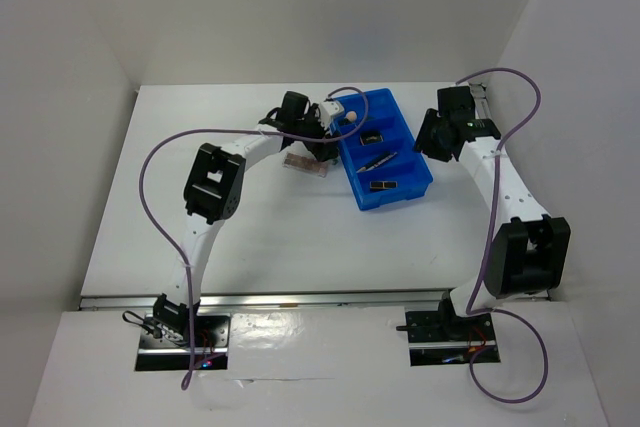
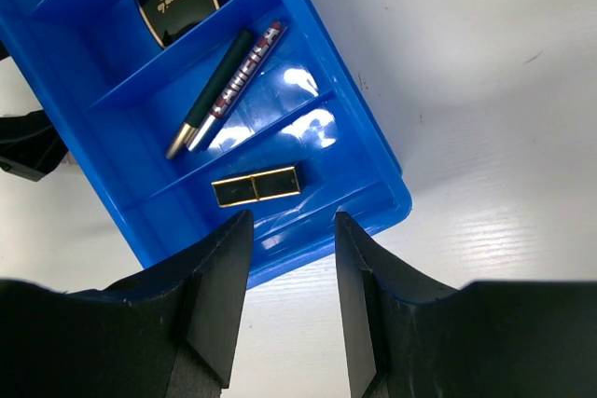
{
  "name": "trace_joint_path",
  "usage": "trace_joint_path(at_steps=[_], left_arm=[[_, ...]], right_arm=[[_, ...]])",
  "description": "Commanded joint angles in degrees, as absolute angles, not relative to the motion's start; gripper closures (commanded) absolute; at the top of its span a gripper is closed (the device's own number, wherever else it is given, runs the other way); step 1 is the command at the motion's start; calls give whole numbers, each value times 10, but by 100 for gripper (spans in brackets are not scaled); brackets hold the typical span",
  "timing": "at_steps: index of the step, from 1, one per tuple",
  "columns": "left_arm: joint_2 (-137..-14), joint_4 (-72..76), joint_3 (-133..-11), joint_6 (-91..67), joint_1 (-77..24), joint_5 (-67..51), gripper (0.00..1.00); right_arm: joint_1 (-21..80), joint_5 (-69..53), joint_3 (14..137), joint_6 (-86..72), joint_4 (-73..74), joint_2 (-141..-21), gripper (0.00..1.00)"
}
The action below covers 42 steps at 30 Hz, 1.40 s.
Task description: Organize the makeup
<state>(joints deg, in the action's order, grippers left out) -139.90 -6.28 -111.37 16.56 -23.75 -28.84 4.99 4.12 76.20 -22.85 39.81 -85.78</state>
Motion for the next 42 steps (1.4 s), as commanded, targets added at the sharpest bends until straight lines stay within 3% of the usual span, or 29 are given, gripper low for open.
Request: trace_joint_path(at_steps=[1, 7, 17, 24, 42], left_arm=[[-1405, -50, -1135, 168, -236, -299, 1], [-1405, -37, -1135, 157, -236, -306, 11], [-1416, -15, -1145, 131, -236, -325, 18], [-1395, -45, -1145, 145, -236, -346, 37], [-1211, -149, -1089, 170, -220, -229, 39]], right_arm=[[51, 44, 789, -223, 401, -859, 52], [51, 44, 789, -223, 401, -859, 52], [51, 44, 795, -223, 401, -859, 52], [51, 44, 795, -223, 401, -859, 52], [51, 27, 779, -229, 389, -836, 52]])
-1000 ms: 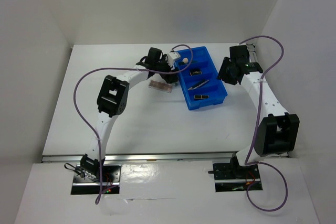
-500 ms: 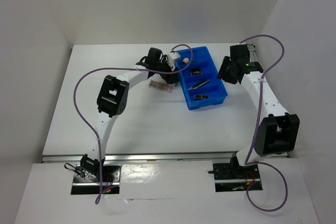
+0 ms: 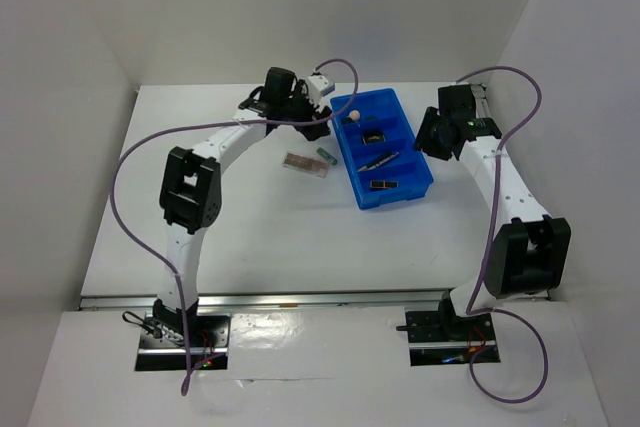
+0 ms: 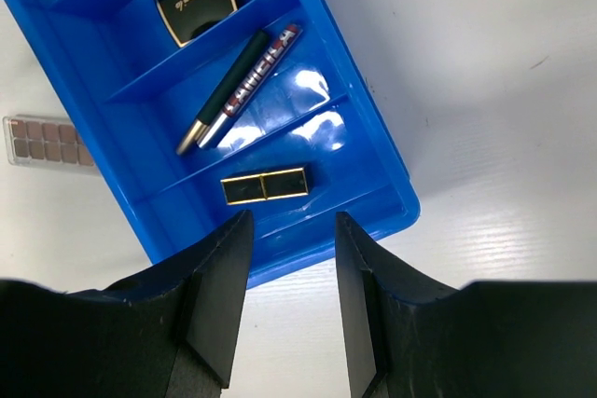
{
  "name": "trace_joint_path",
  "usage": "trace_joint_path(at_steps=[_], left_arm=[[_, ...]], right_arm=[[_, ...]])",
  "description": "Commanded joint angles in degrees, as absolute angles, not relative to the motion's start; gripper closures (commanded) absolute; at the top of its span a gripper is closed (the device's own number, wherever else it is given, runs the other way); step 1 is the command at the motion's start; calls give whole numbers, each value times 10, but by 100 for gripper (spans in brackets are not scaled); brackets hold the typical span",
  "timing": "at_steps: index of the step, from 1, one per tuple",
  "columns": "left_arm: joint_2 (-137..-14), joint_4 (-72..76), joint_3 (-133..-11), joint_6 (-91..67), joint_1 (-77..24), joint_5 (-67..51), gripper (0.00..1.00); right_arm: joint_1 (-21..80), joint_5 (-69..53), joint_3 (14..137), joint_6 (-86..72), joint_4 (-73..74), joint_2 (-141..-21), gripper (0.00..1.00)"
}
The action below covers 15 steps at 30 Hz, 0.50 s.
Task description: Organize the makeup
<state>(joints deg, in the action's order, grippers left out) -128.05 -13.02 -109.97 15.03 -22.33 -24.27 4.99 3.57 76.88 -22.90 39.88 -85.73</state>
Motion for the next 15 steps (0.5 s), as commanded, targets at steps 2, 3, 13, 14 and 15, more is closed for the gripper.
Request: trace_joint_path(at_steps=[2, 3, 13, 14, 15], left_arm=[[-1192, -177, -1089, 150, -220, -242, 39], [-1183, -186, -1089, 140, -220, -250, 39], [-1129, -186, -1061, 1, -331, -318, 43], [-1129, -174, -1061, -8, -341, -323, 43], [-1137, -168, -1061, -29, -351, -323, 43]], right_arm=[[51, 27, 773, -229, 384, -830, 52], [51, 27, 773, -234, 384, -830, 52], [56, 52, 752, -244, 379, -788, 52], [56, 52, 751, -244, 379, -778, 52], [56, 58, 746, -250, 379, -773, 52]])
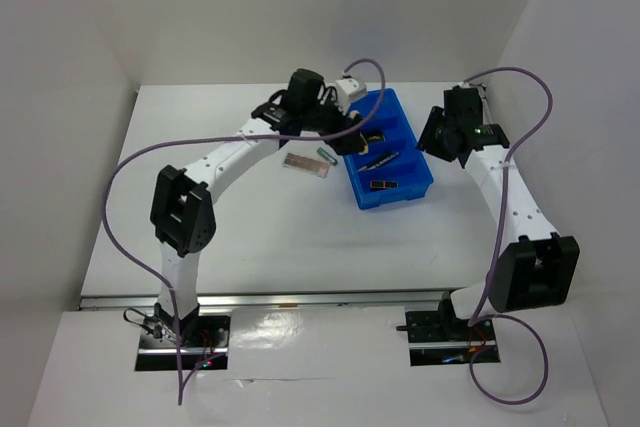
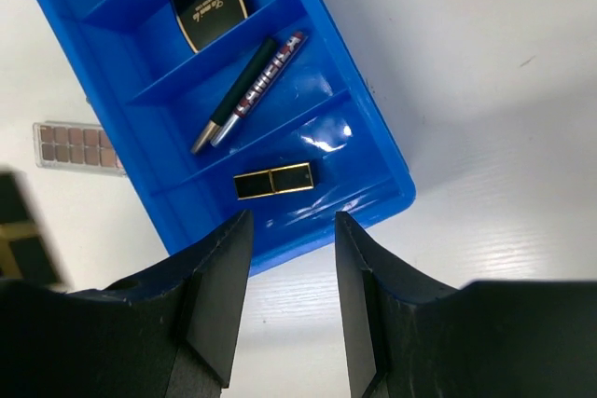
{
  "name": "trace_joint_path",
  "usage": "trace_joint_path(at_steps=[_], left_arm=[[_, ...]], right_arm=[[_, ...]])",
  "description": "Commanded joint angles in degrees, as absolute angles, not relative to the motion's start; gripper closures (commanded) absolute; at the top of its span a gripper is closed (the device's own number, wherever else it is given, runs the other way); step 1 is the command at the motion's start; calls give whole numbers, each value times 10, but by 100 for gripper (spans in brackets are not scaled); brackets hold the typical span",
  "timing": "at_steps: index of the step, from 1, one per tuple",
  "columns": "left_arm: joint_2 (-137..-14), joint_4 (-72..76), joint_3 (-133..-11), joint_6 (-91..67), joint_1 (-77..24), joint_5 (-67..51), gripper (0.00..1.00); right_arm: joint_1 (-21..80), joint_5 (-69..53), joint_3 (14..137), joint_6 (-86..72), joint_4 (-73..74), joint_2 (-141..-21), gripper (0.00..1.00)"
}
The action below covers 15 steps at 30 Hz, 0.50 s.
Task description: Organize the makeup
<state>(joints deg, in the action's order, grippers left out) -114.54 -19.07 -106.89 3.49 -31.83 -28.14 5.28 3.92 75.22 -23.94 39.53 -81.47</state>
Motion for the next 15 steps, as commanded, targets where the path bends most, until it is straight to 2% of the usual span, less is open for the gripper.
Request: trace_joint_path(at_steps=[1, 7, 15], left_arm=[[-1150, -168, -1071, -40, -359, -323, 44], [-1208, -161, -1134, -162, -411, -243, 50], [-1249, -211, -1182, -286, -454, -93, 48]], right_arm=[[56, 67, 746, -250, 386, -773, 52], [56, 103, 730, -256, 400, -726, 52], [51, 143, 719, -280, 423, -676, 51]])
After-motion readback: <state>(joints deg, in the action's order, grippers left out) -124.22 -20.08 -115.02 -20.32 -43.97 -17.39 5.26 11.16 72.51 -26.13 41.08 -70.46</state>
